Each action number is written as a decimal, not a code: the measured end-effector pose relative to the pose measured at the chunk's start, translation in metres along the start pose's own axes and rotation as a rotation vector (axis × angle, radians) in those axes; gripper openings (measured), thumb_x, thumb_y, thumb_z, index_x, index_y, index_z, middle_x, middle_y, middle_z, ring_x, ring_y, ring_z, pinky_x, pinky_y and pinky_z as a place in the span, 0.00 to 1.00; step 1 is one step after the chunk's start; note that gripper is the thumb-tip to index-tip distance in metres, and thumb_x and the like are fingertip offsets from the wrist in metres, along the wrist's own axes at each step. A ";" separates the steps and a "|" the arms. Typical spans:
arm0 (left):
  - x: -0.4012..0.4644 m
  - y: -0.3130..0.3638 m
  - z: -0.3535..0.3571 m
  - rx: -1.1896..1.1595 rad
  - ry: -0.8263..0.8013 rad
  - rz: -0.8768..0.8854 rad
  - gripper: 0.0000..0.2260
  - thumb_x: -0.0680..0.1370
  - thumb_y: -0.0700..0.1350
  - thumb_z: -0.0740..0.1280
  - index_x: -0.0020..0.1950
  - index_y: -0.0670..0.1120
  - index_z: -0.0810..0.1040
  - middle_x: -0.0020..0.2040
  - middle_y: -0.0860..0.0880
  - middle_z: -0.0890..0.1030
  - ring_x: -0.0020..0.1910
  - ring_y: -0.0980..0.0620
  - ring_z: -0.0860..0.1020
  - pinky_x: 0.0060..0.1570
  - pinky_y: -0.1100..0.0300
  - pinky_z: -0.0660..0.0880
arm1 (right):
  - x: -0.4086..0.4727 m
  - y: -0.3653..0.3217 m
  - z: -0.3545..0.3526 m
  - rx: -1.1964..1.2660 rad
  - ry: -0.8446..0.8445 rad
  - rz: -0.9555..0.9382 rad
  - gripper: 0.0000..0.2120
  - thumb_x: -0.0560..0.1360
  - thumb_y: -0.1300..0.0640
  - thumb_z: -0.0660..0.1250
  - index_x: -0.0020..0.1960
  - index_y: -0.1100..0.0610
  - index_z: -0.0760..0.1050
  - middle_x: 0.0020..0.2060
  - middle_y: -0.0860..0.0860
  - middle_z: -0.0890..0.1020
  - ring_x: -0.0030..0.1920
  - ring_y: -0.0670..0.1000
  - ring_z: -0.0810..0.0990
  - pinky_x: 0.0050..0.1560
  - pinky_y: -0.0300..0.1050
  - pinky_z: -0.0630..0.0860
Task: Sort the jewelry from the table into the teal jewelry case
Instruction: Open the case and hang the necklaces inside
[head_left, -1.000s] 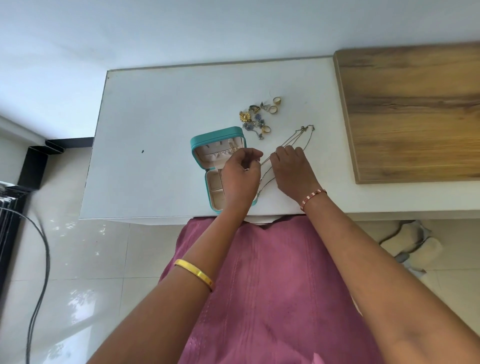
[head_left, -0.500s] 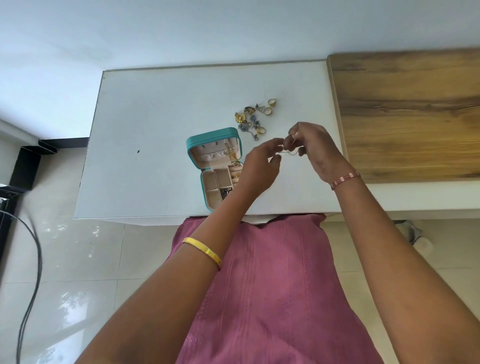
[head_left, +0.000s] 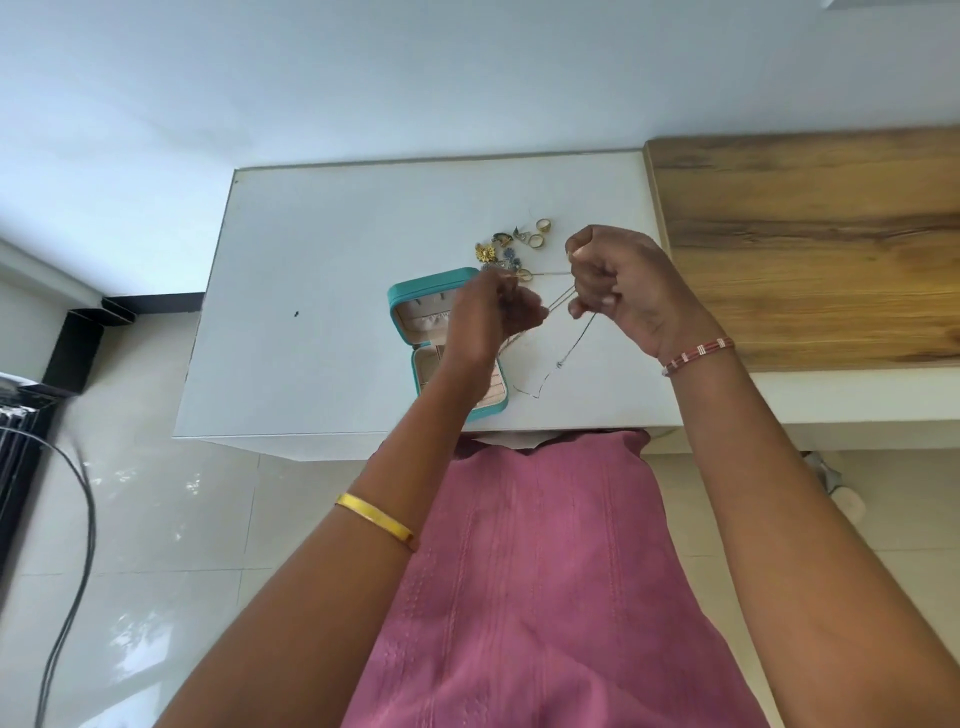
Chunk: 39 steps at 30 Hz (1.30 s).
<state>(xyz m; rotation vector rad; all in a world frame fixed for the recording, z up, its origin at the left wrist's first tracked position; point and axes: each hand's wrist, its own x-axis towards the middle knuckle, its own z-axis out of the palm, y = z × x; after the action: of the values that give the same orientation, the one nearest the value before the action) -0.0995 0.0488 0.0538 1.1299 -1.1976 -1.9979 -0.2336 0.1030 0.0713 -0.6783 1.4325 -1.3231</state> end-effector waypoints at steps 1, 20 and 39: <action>-0.003 0.005 -0.004 -0.082 0.012 -0.013 0.15 0.79 0.38 0.52 0.33 0.43 0.68 0.25 0.50 0.75 0.29 0.50 0.74 0.39 0.56 0.75 | -0.003 0.000 0.001 0.015 0.000 0.002 0.10 0.75 0.66 0.56 0.36 0.58 0.69 0.18 0.44 0.60 0.20 0.45 0.56 0.29 0.39 0.68; -0.038 0.028 -0.075 -0.610 0.107 -0.105 0.18 0.81 0.50 0.57 0.32 0.46 0.67 0.20 0.53 0.63 0.20 0.56 0.63 0.27 0.67 0.69 | -0.033 0.043 -0.005 0.667 0.090 0.065 0.23 0.77 0.55 0.58 0.23 0.53 0.66 0.18 0.48 0.65 0.24 0.47 0.69 0.39 0.42 0.79; -0.031 0.012 -0.083 -0.812 0.061 -0.188 0.09 0.80 0.41 0.58 0.49 0.44 0.78 0.36 0.52 0.84 0.32 0.55 0.81 0.37 0.62 0.80 | -0.051 0.000 0.061 -0.848 -0.242 -0.109 0.06 0.73 0.62 0.68 0.49 0.59 0.82 0.25 0.44 0.78 0.26 0.40 0.70 0.28 0.28 0.62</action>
<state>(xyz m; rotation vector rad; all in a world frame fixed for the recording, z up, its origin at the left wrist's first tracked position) -0.0115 0.0316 0.0555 0.8728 -0.1742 -2.2338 -0.1609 0.1266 0.0951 -1.4267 1.7512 -0.6271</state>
